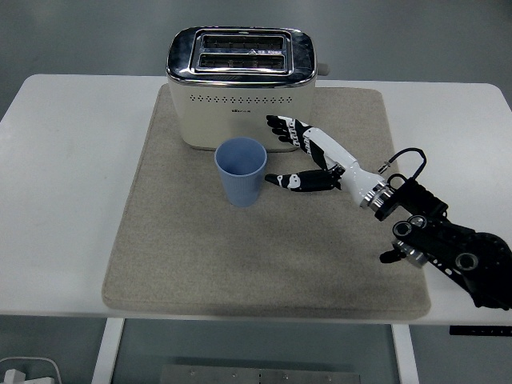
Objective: Put the water cup in front of the bread machine
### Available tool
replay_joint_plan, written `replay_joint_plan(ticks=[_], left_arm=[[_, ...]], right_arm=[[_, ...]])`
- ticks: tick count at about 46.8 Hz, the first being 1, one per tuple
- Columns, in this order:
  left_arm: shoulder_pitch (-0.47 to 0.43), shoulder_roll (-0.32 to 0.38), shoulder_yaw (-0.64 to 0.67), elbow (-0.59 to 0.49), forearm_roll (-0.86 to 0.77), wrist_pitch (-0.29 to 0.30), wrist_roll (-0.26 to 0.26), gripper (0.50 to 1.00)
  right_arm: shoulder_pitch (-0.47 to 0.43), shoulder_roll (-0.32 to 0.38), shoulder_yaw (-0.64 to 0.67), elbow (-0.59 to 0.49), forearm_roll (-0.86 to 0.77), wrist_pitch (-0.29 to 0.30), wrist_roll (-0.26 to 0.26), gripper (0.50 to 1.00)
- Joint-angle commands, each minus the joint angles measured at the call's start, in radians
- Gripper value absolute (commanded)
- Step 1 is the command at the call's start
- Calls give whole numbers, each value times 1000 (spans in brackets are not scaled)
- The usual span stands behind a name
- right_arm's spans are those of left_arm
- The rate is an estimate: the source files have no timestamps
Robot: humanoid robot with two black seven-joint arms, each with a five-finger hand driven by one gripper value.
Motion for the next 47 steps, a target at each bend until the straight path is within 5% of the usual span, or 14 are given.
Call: replay_joint_plan(ticks=[1, 16, 29, 41, 47], left_arm=[[0, 0, -1, 0, 0, -1, 0, 1000], [0, 0, 0, 0, 0, 0, 0, 1000], [0, 0, 0, 0, 0, -1, 0, 1000], [0, 0, 0, 0, 0, -1, 0, 1000], [0, 0, 0, 0, 0, 0, 0, 1000]], right_arm=[[-6, -59, 0, 54, 2, -1, 0, 921], [-24, -231, 28, -3, 121, 19, 0, 921], [26, -224, 61, -116, 304, 14, -20, 921], [148, -141, 43, -335, 503, 23, -161, 921], [189, -103, 43, -409, 503, 30, -168, 921]])
